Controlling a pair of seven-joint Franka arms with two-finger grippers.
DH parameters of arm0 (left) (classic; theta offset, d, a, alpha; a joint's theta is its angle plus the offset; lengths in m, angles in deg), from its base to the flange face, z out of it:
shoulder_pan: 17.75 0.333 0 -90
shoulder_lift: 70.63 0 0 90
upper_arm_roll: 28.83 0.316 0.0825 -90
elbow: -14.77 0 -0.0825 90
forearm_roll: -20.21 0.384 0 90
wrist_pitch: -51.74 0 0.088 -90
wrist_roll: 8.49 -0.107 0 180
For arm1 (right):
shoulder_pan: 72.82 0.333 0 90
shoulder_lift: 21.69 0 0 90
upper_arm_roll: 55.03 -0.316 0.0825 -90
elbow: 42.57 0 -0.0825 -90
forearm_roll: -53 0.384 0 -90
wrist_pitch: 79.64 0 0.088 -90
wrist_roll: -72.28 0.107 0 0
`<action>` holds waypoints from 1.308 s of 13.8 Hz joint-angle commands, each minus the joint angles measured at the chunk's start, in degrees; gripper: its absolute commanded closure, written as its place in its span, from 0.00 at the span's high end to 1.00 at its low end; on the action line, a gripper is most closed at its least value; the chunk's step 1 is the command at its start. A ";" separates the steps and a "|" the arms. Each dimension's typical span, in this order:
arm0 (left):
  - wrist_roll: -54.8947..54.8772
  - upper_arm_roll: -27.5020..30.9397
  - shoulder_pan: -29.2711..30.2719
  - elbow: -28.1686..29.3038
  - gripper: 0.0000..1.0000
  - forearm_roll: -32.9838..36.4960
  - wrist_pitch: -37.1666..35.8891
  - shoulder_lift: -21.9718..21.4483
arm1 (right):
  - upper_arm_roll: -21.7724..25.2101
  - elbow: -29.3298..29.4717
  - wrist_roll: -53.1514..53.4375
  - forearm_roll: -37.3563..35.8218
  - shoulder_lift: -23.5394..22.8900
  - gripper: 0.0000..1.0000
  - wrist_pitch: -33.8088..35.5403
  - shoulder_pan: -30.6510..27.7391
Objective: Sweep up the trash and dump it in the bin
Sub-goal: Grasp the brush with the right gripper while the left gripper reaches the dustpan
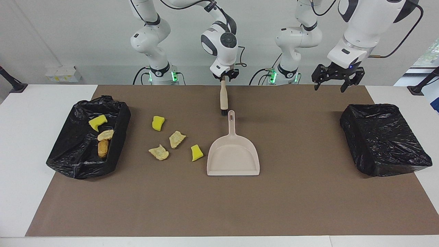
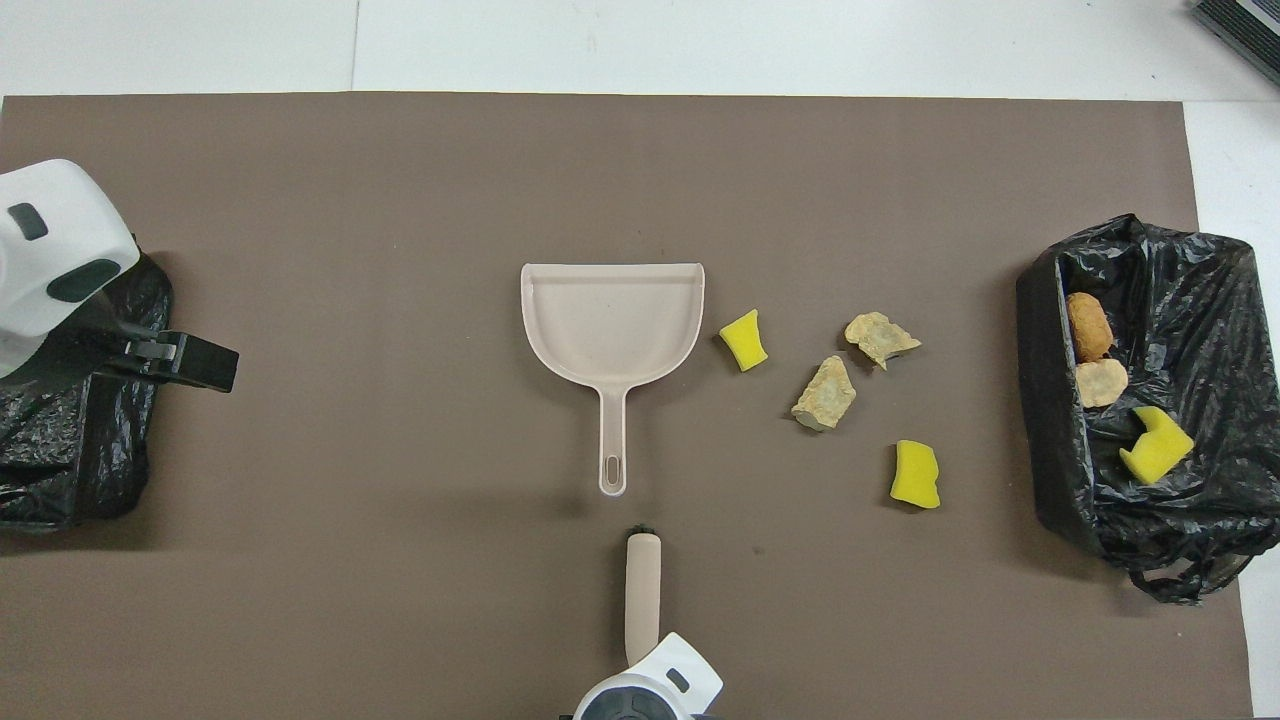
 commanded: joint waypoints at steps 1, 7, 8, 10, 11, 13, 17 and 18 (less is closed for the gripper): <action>-0.01 0.59 -1.21 3.02 1.00 0.10 2.46 -1.35 | 0.04 -4.15 4.44 -3.89 3.45 0.53 -5.25 0.17; 0.25 0.50 -2.00 4.07 1.00 0.10 3.87 -1.17 | -0.05 -5.75 18.32 -10.57 4.61 0.53 -8.88 1.13; 0.25 0.50 -2.35 4.51 1.00 0.10 4.39 -1.17 | -0.05 -5.84 18.86 -10.66 4.87 0.52 -8.44 1.74; 0.86 0.50 -4.98 6.79 1.00 0.02 8.59 -0.82 | -0.14 -6.36 18.86 -10.66 5.75 0.48 -7.21 2.10; 2.87 0.50 -6.21 8.28 1.00 -0.07 10.18 -0.82 | -0.23 -6.54 18.78 -10.66 6.01 0.46 -6.86 2.19; 6.65 0.50 -8.23 10.65 1.00 -0.95 13.44 -0.55 | -0.23 -6.54 18.42 -10.66 6.28 0.37 -4.93 2.19; 8.51 0.50 -10.26 12.95 1.00 -1.48 15.38 -0.38 | -0.14 -6.19 18.42 -12.67 6.10 0.00 -4.04 1.84; 9.55 0.50 -10.70 13.47 1.00 -2.09 16.08 -0.38 | 0.03 -5.84 18.16 -13.73 6.36 0.00 -3.00 1.40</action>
